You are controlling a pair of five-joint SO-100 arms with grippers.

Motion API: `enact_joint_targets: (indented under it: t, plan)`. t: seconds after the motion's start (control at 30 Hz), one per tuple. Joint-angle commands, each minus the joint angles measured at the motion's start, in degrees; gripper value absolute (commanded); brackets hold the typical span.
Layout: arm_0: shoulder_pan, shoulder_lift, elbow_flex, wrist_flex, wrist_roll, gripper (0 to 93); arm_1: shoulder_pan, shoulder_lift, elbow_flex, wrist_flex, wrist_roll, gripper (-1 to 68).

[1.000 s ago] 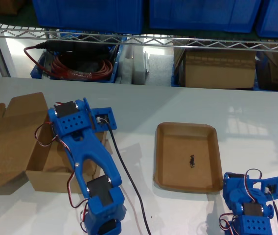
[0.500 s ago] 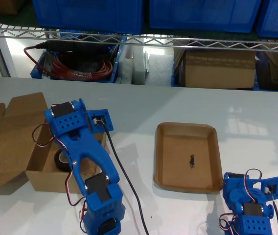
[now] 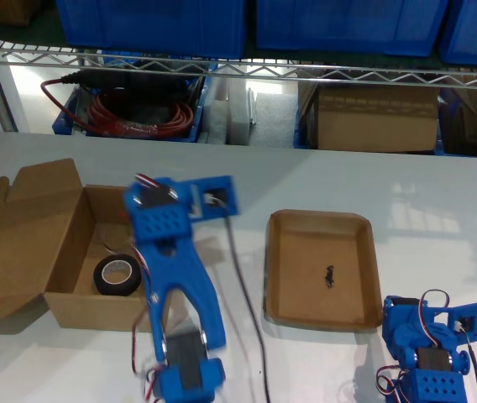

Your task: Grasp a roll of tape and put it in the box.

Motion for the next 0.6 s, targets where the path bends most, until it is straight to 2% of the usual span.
enact_joint_targets:
  t: [0.0, 0.07, 0.17, 0.33, 0.57]
  plan:
    - [8.9, 21.8, 29.9, -21.5, -5.8, 0.0, -0.2, 0.4, 0.8, -0.3, 0.2, 0.3]
    - [11.3, 34.0, 48.4, -31.4, -10.4, 0.0, -0.2, 0.4, 0.8, -0.3, 0.2, 0.3]
    - [12.7, 49.3, 68.4, -35.6, -15.0, 0.0, -0.2, 0.4, 0.8, -0.3, 0.2, 0.3]
    - [14.9, 66.0, 81.3, -31.3, -17.1, -0.1, -0.2, 0.4, 0.8, -0.3, 0.2, 0.3]
    - [15.9, 72.4, 81.8, -23.3, -16.7, -0.1, -0.2, 0.4, 0.8, -0.3, 0.2, 0.3]
